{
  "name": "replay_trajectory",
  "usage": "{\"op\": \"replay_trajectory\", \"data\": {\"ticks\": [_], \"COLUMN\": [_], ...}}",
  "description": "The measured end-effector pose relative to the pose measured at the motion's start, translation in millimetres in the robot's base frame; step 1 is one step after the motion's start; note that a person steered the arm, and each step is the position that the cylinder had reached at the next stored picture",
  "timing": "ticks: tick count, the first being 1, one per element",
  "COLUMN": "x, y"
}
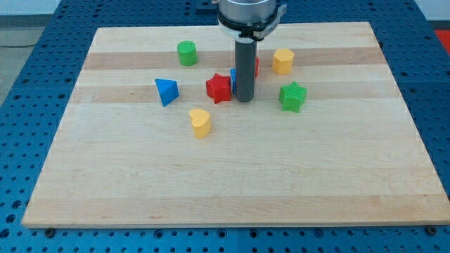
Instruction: Move the green star right to the blue cube
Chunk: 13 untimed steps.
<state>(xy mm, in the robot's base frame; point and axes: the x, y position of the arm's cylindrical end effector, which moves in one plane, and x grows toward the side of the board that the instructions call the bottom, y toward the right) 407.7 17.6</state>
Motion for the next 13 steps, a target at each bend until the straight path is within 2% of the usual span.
{"op": "replay_trajectory", "data": {"ticks": [1,2,3,5,6,7,10,12,13], "x": [39,47,45,9,8,-3,-8,-30,-33], "y": [3,57,92,83,91,138,98,117,108]}}
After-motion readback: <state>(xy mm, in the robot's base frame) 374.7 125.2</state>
